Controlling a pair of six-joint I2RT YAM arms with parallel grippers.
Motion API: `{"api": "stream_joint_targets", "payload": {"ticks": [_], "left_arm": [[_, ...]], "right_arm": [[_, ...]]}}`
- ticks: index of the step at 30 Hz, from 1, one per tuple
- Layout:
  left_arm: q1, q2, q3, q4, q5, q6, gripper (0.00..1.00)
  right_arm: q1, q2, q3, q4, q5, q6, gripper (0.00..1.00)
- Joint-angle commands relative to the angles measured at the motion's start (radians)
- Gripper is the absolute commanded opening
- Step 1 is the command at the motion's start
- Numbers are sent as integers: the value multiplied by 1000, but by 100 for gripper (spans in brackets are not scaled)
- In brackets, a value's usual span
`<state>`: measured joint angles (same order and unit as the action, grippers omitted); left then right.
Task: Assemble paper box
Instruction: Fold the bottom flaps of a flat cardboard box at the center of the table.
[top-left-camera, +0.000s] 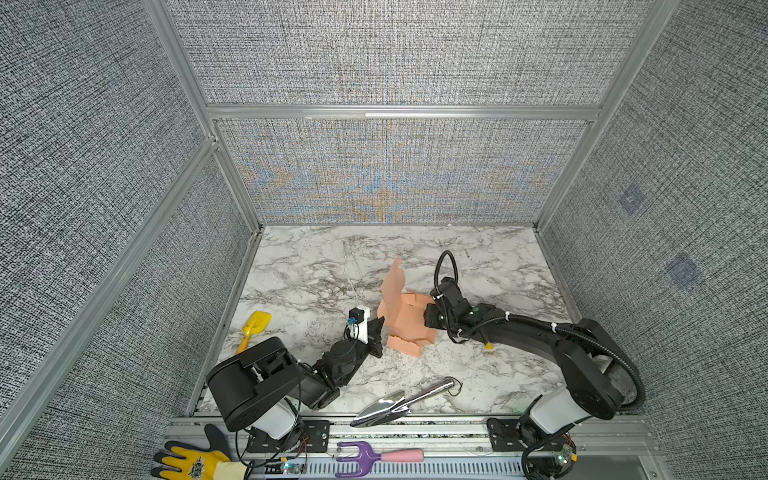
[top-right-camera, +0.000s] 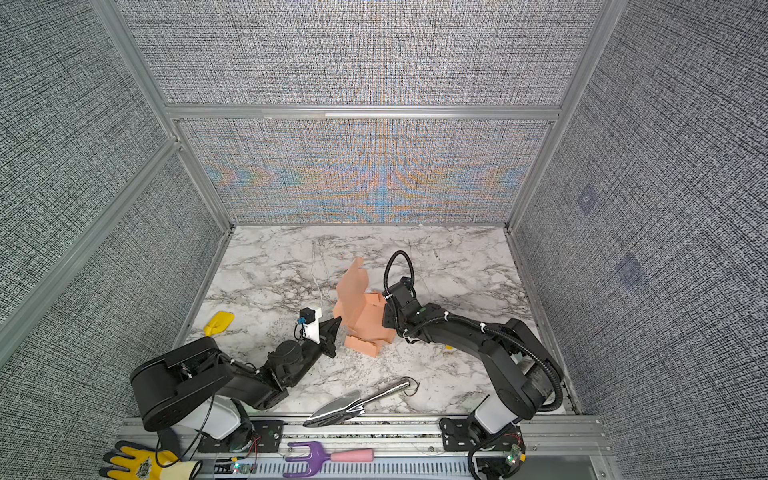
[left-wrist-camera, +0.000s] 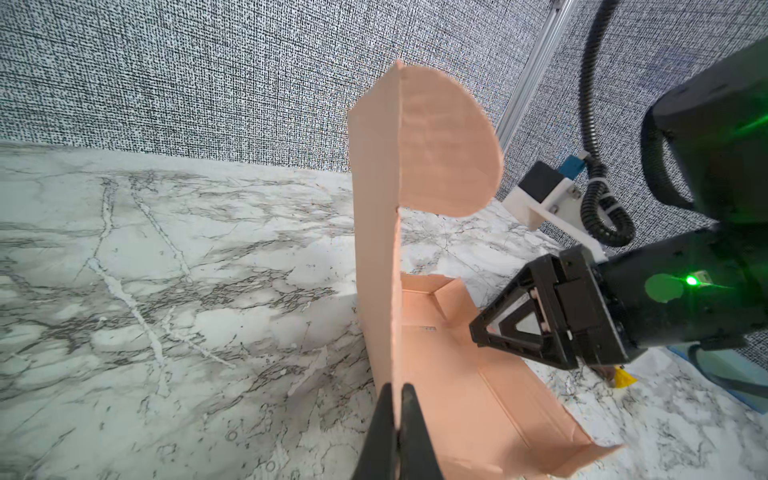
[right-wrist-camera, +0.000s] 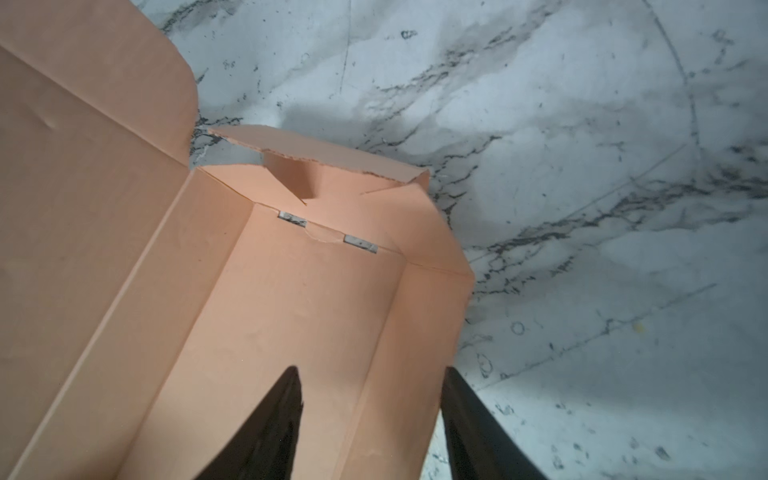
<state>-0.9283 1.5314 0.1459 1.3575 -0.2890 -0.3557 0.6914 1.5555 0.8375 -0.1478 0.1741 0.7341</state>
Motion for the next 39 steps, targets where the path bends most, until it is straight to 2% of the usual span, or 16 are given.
{"api": "stream_joint_targets", "payload": {"ticks": [1, 5, 12, 19, 26, 32, 39], "left_arm": [[-2, 0, 7, -36, -22, 31, 0], [-2, 22, 14, -26, -26, 36, 0], [-1, 22, 21, -29, -91, 50, 0], [-2, 36, 41, -50, -168, 33, 0], [-1, 33, 48, -67, -175, 37, 0], [-2, 29, 53, -80, -164, 41, 0], [-1, 22, 54, -87, -147, 37, 0]], "right_arm": [[-6, -19, -29, 13, 7, 54, 53], [-7, -44, -81, 65, -14, 100, 49], [-10, -118, -58, 27, 22, 75, 49], [-23, -171, -105, 39, 19, 133, 49], [-77, -185, -210, 134, -53, 232, 38], [-78, -187, -249, 133, -71, 230, 26], [-58, -94, -229, 183, -91, 210, 21]]}}
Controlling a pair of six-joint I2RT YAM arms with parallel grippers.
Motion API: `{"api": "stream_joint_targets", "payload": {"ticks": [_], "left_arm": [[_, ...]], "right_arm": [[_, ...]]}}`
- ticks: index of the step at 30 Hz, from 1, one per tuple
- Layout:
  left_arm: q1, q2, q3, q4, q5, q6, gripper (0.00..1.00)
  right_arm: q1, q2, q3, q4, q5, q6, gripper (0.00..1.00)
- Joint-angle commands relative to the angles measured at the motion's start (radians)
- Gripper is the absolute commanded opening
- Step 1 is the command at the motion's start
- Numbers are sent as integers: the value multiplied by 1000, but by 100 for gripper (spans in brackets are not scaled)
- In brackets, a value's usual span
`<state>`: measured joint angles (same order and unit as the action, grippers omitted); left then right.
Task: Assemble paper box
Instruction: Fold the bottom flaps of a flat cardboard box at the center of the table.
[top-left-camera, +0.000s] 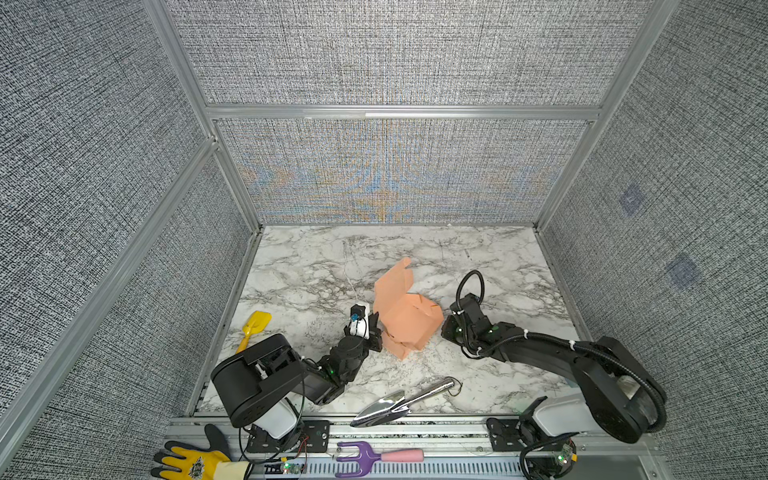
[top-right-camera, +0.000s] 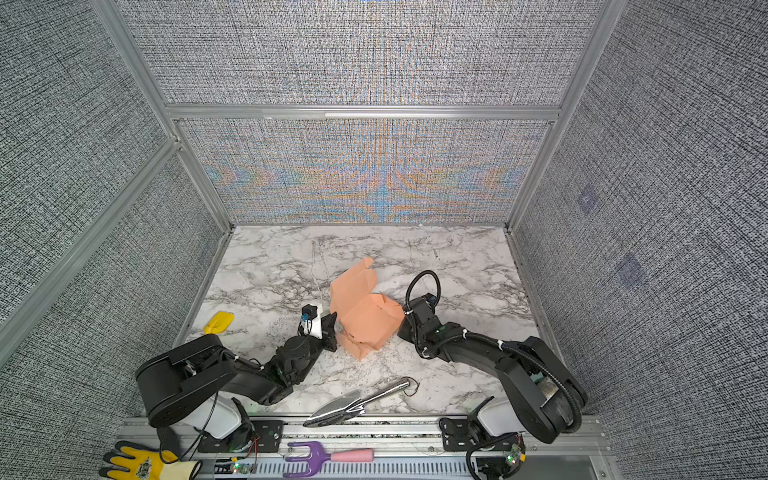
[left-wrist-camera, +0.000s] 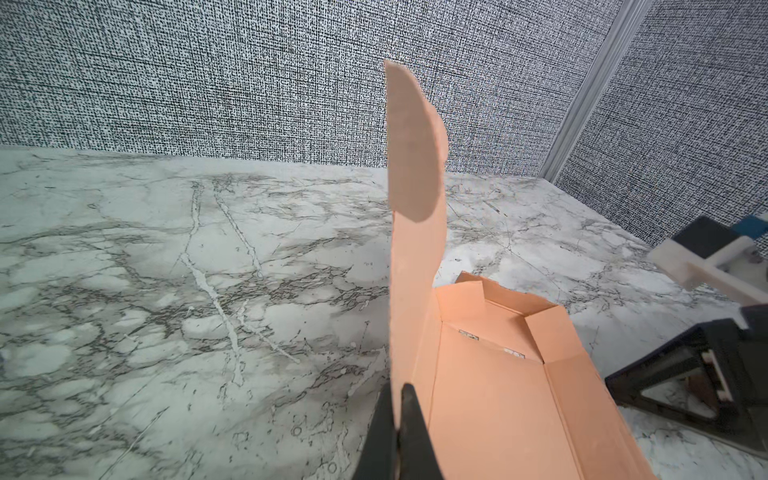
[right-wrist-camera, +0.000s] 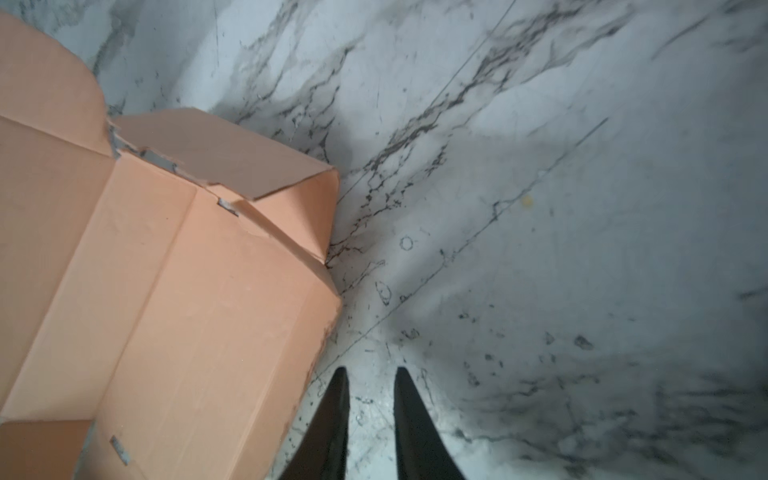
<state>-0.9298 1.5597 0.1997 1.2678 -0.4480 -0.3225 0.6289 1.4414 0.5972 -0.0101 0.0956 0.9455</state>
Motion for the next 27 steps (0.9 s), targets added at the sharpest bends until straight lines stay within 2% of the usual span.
{"api": "stream_joint_targets", "payload": {"ticks": [1, 13, 27], "left_arm": [[0, -8, -2, 1, 18, 4, 0], [0, -3, -13, 44, 98, 29, 0], [0, -2, -12, 33, 196, 38, 0]], "right_arm": [[8, 29, 21, 53, -13, -4, 21], [30, 131, 174, 4, -14, -90, 21], [49, 175, 214, 0, -10, -134, 21]]}}
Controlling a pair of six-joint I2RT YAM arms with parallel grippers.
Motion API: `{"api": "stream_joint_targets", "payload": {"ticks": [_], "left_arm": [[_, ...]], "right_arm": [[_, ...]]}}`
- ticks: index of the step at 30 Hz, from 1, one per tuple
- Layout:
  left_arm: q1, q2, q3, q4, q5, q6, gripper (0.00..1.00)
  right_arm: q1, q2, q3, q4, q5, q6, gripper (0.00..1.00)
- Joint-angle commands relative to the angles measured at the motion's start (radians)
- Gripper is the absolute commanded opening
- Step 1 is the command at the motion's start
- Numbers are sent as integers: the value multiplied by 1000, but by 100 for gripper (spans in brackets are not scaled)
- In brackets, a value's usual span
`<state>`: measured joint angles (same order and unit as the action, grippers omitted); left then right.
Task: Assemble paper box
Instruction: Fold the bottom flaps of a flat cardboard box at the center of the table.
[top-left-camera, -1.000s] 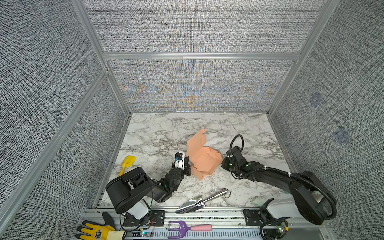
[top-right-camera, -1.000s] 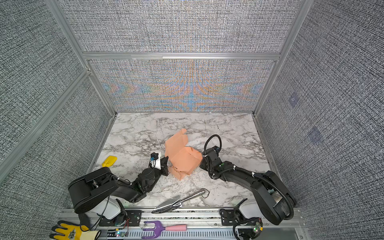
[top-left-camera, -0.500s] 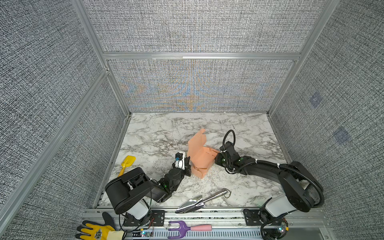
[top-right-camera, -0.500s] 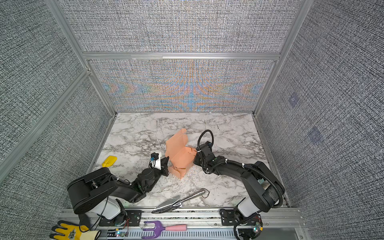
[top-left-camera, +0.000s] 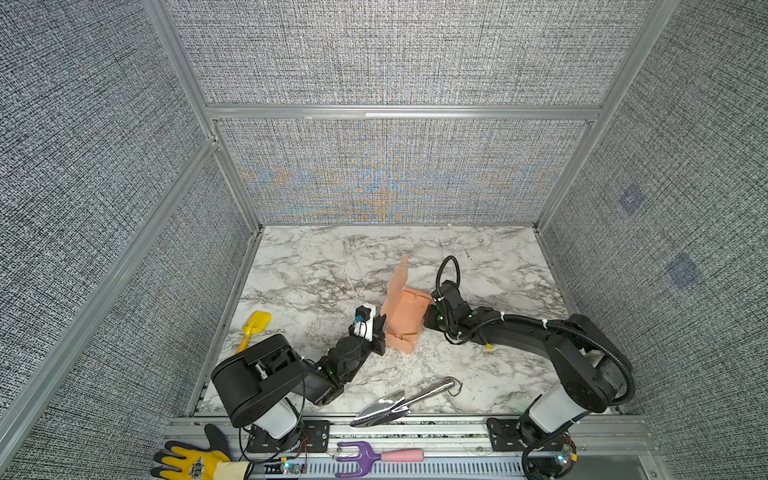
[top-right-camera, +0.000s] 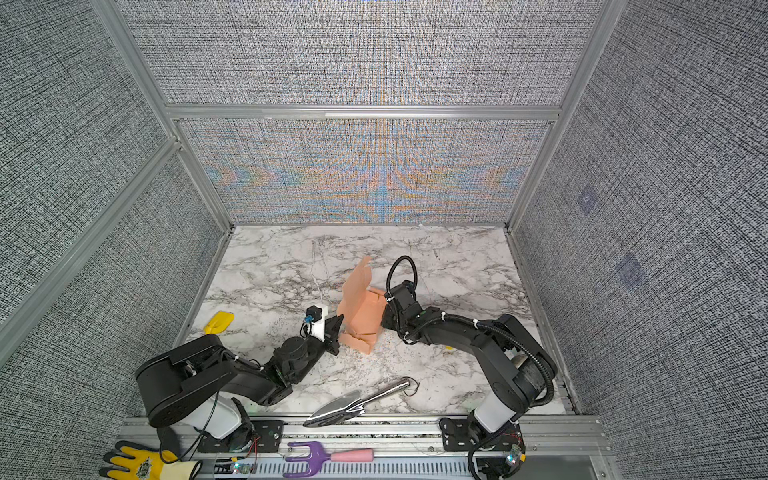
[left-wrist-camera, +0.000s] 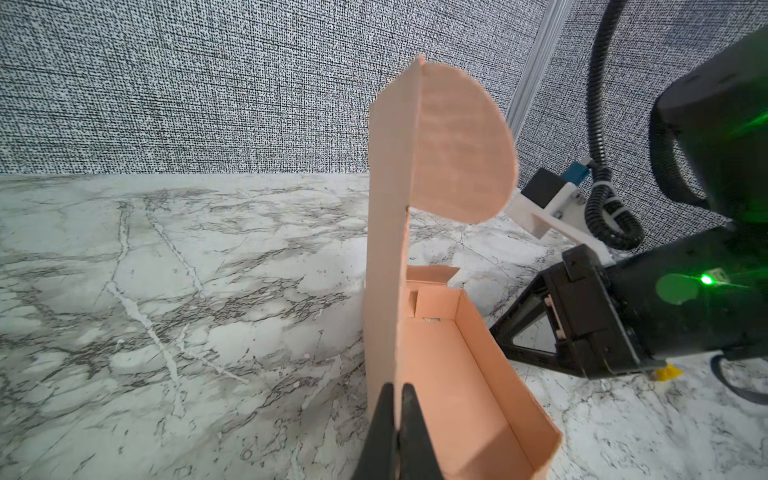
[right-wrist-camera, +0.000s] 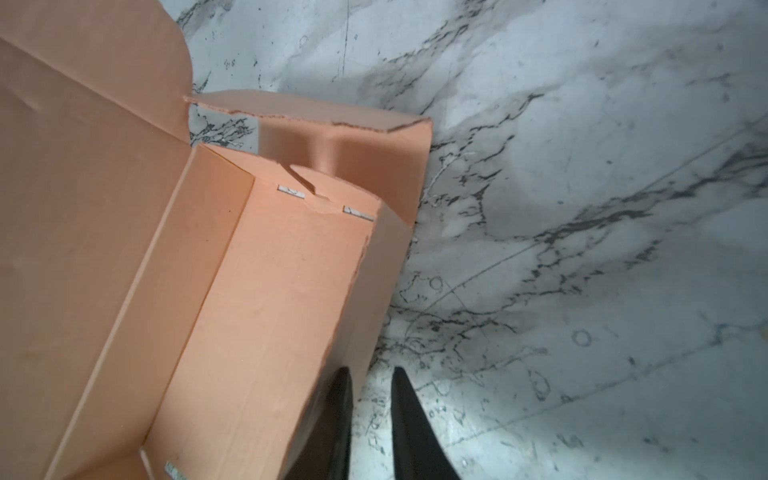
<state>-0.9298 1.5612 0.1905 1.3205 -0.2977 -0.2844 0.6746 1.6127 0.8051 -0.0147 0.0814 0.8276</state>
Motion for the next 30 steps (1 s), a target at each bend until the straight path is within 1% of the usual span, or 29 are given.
{"api": "stream_joint_targets", "payload": {"ticks": [1, 11, 15, 22, 26, 30], "left_arm": [[0, -6, -5, -20, 48, -5, 0], [-1, -44, -54, -63, 114, 1, 0], [0, -38, -93, -14, 117, -6, 0], [-1, -27, -110, -17, 160, 18, 0], [0, -42, -120, -35, 164, 18, 0], [0, -43, -118, -44, 162, 18, 0]], "right_arm": [[5, 3, 4, 12, 4, -21, 21], [13, 21, 0, 44, -12, -49, 21], [14, 21, -3, 46, -14, -64, 21], [14, 35, -6, 58, -19, -86, 21], [14, 27, -2, 43, -12, -108, 22], [8, 12, 1, 27, -1, -127, 28]]}}
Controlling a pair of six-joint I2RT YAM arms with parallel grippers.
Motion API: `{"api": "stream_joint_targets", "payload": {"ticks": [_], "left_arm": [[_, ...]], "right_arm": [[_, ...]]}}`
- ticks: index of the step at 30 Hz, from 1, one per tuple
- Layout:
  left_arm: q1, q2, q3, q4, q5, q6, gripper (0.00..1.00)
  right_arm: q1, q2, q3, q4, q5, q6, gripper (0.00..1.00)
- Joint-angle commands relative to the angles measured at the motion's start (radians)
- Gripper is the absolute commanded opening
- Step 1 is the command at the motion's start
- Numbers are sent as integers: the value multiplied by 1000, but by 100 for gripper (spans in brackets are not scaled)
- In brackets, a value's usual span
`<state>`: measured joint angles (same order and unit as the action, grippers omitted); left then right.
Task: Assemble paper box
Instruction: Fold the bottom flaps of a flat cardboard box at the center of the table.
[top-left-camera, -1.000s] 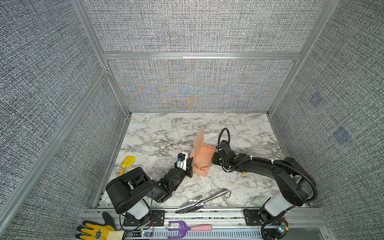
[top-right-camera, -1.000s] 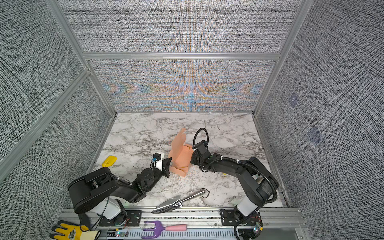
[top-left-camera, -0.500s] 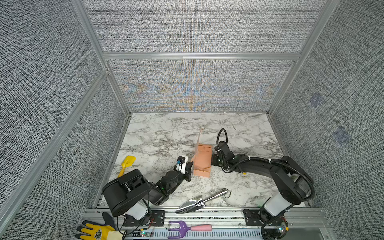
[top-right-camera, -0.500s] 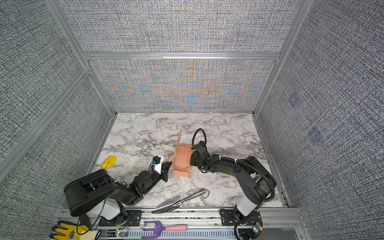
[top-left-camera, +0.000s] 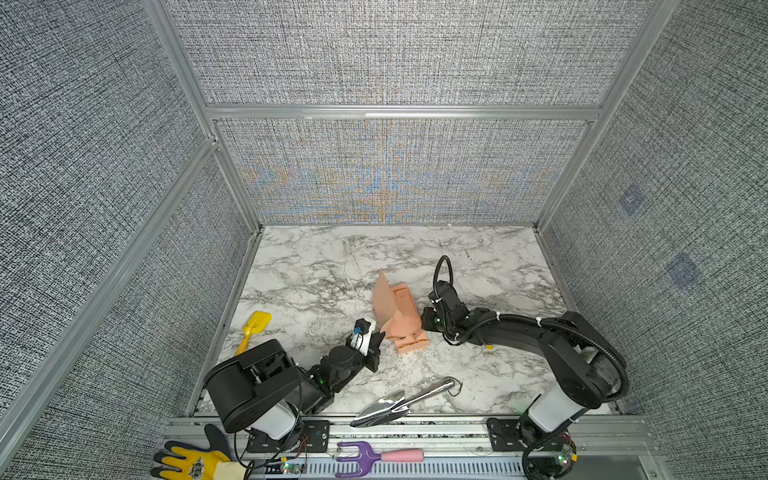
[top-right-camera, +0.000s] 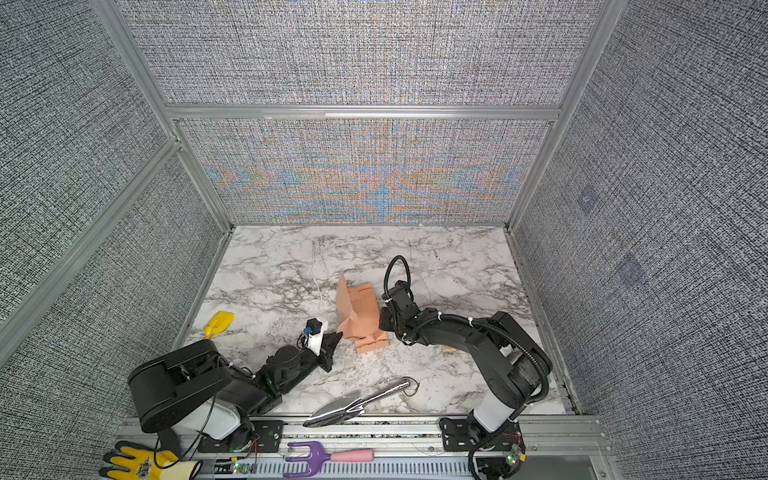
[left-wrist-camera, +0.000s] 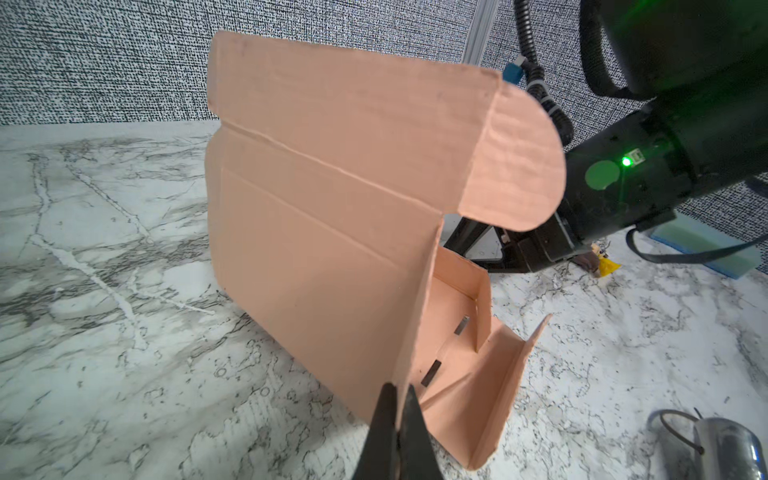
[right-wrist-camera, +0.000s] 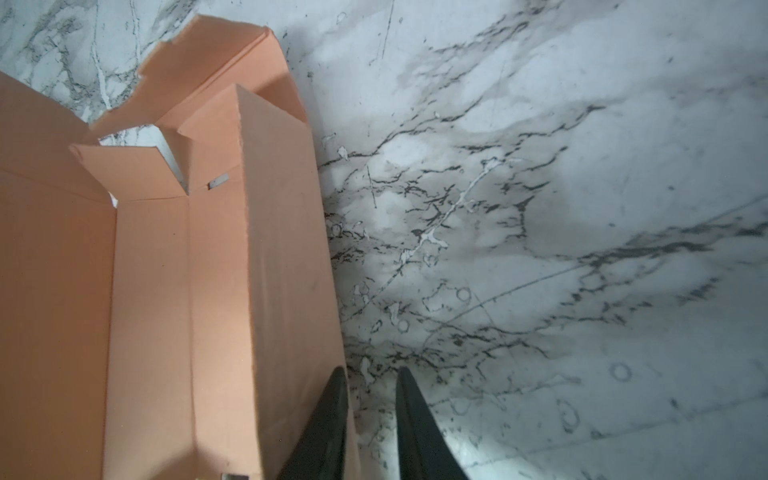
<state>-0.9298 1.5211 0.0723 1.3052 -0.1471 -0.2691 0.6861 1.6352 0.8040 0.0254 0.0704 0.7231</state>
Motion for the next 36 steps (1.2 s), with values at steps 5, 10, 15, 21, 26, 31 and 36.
{"api": "stream_joint_targets", "payload": {"ticks": [5, 10, 15, 21, 26, 31, 36], "left_arm": [[0, -24, -2, -37, -26, 1, 0], [-1, -47, 31, -85, -47, 4, 0], [0, -39, 75, -142, -63, -30, 0], [-8, -61, 115, -234, -86, -64, 0], [-32, -57, 179, -330, -96, -68, 0], [-62, -50, 247, -435, -129, -72, 0], [-96, -45, 335, -571, -162, -56, 0]], "right_arm": [[-31, -89, -25, -18, 20, -50, 39], [-42, -198, -88, -26, 19, -38, 43], [-42, -322, -195, 12, -7, 109, 48], [-41, -449, -326, 70, -21, 292, 52], [-37, -489, -399, 153, -38, 419, 54], [-37, -442, -421, 264, -46, 487, 55], [-40, -394, -451, 403, -52, 537, 56]]}}
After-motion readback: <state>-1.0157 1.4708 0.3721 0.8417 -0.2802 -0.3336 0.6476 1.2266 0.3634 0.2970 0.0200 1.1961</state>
